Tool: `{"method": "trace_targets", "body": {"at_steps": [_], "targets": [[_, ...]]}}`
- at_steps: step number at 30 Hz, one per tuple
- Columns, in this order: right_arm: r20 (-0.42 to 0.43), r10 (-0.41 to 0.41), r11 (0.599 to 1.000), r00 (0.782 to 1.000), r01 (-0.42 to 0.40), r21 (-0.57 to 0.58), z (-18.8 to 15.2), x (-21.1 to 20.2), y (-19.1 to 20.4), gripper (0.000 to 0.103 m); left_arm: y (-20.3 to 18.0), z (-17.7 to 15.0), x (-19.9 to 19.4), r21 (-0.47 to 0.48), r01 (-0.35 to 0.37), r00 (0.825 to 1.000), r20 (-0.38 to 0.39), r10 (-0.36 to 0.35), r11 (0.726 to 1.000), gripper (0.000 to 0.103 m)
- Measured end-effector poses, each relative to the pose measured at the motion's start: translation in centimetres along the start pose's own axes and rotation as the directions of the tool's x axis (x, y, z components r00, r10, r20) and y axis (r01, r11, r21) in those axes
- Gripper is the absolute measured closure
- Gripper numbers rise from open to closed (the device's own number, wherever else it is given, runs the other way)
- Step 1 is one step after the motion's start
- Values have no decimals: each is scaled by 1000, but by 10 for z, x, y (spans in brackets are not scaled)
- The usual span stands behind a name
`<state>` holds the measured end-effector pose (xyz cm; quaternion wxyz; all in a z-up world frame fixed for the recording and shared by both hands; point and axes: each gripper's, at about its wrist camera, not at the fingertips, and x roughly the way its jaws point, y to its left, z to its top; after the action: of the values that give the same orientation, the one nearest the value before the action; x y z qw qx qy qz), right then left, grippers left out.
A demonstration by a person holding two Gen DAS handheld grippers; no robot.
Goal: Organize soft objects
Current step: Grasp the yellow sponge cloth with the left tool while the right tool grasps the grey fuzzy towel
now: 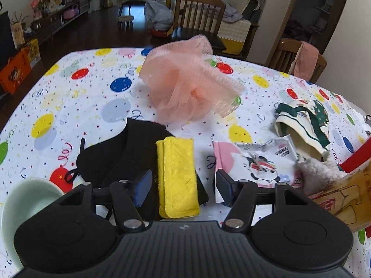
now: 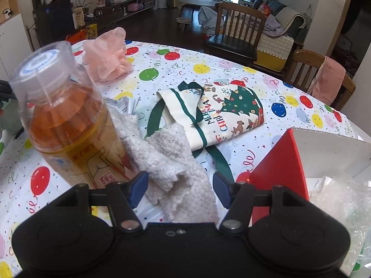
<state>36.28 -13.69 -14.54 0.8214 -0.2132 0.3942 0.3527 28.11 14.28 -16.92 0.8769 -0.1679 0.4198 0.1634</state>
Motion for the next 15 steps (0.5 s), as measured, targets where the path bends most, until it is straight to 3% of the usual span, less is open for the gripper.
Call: {"method": "trace_targets", "body": {"at_steps": [5,8,15], "targets": [[-6,-2,1000,1000,2,7,0,5,-1,46,1,1,12,-18,-22,999,-40,21,1000,50],[-8,-1,1000,1000,1,0,0,7,0,51,3,2,18,-35,-22,998,-65,20,999,60],[-14,-3,1000,1000,3,-9,0,12,5,64,3,2,23,-29,-31,997,-75,29,999,64]]}}
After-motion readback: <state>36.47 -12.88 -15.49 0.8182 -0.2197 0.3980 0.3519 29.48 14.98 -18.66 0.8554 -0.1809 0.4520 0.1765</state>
